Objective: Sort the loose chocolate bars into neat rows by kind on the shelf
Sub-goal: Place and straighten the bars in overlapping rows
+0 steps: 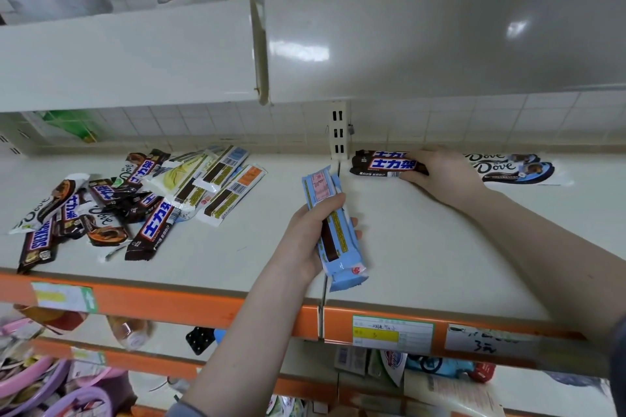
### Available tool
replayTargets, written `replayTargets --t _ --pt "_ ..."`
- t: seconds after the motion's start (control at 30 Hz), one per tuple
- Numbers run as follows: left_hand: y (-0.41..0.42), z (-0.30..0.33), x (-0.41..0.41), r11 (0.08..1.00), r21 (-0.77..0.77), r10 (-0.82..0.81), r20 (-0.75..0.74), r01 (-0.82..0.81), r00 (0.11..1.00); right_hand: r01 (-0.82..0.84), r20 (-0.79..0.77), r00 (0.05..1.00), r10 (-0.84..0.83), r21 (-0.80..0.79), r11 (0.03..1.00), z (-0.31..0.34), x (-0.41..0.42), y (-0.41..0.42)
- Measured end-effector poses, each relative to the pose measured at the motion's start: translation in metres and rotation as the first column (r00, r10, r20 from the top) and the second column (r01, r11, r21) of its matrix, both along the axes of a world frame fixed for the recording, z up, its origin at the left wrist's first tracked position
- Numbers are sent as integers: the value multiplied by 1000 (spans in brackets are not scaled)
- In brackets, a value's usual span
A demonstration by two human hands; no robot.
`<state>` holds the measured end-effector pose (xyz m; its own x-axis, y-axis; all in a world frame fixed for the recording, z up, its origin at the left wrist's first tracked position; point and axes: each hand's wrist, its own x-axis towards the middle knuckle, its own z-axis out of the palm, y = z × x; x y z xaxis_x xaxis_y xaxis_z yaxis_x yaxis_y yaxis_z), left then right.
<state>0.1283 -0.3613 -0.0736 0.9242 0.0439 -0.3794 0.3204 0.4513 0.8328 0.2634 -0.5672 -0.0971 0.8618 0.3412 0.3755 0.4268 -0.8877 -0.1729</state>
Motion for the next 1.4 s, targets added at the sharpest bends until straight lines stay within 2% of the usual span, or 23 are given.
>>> replayTargets --t 0.17,0.43,0.53,0.67,0.8,0.93,1.0,1.13,1.2,1.27,1.4 --pt "0 0 0 1000 1 -7 -1 7 1000 22 -90 996 -17 61 998 4 -2 2" --pt "-1 1 -1 1000 -2 -6 4 6 1000 0 -95 995 5 43 999 5 -1 0" --pt "1 2 -1 998 -60 -4 -18 3 1000 -1 -66 998 1 4 1000 5 -3 1" --pt "5 1 0 988 -151 -20 -16 17 1000 -29 40 999 26 74 997 9 -12 -3" --pt "7 1 5 998 11 -66 74 65 995 -37 -10 999 39 179 983 22 -35 -11" --pt "5 8 8 966 216 -173 122 145 977 -9 -134 989 58 342 940 39 -66 -19" --pt "1 12 10 920 324 -268 108 221 957 51 -211 976 44 423 905 45 -74 -22" --pt "-22 22 13 778 495 -466 39 388 884 154 -355 926 126 662 734 51 -82 -34" --pt "-41 24 13 730 523 -519 9 439 854 147 -384 901 202 708 691 54 -88 -43" --pt "-63 23 12 705 538 -544 -6 461 839 112 -402 872 278 718 687 55 -91 -57" --pt "-119 20 14 728 515 -533 9 453 846 79 -450 807 382 724 685 55 -91 -101"
